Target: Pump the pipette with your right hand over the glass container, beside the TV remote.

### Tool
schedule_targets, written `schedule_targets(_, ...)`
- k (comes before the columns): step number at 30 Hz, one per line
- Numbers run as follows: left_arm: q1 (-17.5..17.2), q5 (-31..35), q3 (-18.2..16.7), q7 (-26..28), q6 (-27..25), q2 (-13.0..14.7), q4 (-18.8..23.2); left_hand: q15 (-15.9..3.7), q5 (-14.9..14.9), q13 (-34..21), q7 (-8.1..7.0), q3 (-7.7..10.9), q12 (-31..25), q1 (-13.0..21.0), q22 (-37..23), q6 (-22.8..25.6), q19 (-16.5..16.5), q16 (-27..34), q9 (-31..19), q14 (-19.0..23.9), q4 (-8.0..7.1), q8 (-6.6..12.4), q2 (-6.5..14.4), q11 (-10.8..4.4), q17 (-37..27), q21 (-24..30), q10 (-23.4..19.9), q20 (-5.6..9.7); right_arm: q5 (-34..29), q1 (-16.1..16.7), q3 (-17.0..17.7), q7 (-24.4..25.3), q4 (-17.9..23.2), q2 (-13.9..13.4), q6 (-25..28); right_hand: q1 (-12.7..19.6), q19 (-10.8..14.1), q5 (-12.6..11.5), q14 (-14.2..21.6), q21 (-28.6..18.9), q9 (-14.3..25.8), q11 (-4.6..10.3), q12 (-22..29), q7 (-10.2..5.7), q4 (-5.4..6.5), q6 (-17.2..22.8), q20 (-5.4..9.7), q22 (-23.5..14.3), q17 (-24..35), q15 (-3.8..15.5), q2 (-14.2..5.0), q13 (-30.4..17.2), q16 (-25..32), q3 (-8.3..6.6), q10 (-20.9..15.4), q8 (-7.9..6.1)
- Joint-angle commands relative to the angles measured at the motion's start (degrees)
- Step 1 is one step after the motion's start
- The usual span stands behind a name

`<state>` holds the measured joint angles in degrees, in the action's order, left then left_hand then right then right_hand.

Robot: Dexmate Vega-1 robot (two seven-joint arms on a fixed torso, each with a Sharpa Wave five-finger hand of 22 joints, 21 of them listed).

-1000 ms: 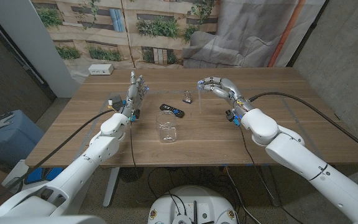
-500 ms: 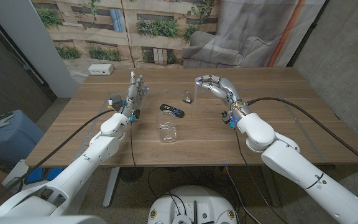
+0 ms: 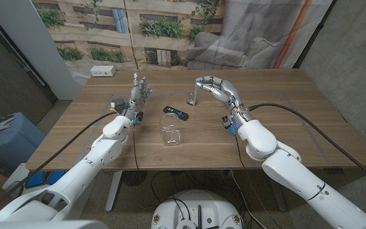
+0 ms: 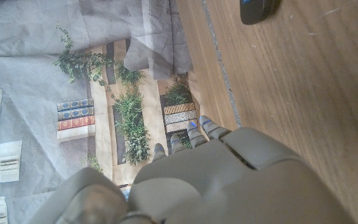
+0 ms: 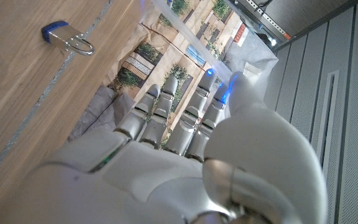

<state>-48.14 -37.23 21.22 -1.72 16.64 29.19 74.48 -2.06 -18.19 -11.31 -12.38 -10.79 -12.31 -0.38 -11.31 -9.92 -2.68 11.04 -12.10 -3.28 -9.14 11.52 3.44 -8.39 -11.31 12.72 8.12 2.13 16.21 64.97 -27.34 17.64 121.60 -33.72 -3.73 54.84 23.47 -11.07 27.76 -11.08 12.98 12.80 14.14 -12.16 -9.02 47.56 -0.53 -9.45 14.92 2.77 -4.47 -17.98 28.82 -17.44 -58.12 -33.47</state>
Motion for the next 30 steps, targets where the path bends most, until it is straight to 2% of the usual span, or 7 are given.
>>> schedule_targets(1, 0.0, 0.0, 0.0, 0.0, 0.0, 0.0, 0.0, -6.62, -0.4, -0.3, -0.32, -0.41, -0.2, 0.2, -0.1, -0.1, -0.4, 0.3, -0.1, -0.5, -0.24, 0.32, 2.2, -0.15, -0.1, 0.3, 0.0, 5.08, 1.3, -0.3, -1.3, -0.1, -1.9, 4.1, -5.5, 0.7, -0.2, -0.2, 0.3, 0.0, 0.0, -0.26, -0.2, -0.28, -0.18, 0.1, 0.27, -0.3, 0.1, 8.3, -0.26, -0.1, 0.3, 0.15, 0.1, 0.02)
schedule_targets(14, 0.0, 0.0, 0.0, 0.0, 0.0, 0.0, 0.0, -6.61, -0.4, -0.3, -0.32, -0.42, -0.2, 0.2, -0.1, -0.1, -0.4, 0.3, -0.1, -0.5, -0.23, 0.33, 2.2, -0.19, -0.1, 0.3, 0.0, 5.08, -0.2, -3.1, -3.8, -1.4, -1.9, 5.6, -4.1, 0.6, -0.2, -0.3, 0.4, 0.0, -0.1, -0.29, -0.3, -0.19, -0.08, 0.1, 0.37, -0.3, 0.0, 8.24, -0.33, -0.1, 0.2, 0.21, 0.2, 0.04)
schedule_targets(21, 0.0, 0.0, 0.0, 0.0, 0.0, 0.0, 0.0, -6.66, -0.4, -0.3, -0.32, -0.43, -0.3, 0.2, -0.1, -0.1, -0.4, 0.4, -0.1, -0.4, -0.23, 0.33, 2.2, -0.06, -0.1, 0.3, 0.0, 5.08, -5.4, -4.0, -5.5, 0.2, -0.5, 5.2, -1.1, 0.5, -0.3, -0.3, 0.4, 0.1, -0.2, -0.31, -0.3, -0.1, -0.01, 0.2, 0.36, -0.3, 0.0, 8.14, -0.29, -0.1, 0.1, 0.3, 0.2, 0.03)
schedule_targets(30, 0.0, 0.0, 0.0, 0.0, 0.0, 0.0, 0.0, -6.62, -0.4, -0.3, -0.32, -0.44, -0.2, 0.2, -0.1, -0.1, -0.4, 0.3, -0.1, -0.5, -0.23, 0.33, 2.2, -0.1, -0.1, 0.3, 0.0, 5.09, -8.7, -3.9, -7.1, 1.0, -1.1, 5.5, 0.4, 0.4, -0.5, -0.4, 0.2, 0.1, -0.3, -0.31, -0.3, -0.01, 0.01, 0.4, 0.34, -0.3, 0.0, 8.08, -0.22, -0.2, 0.0, 0.45, 0.2, -0.04)
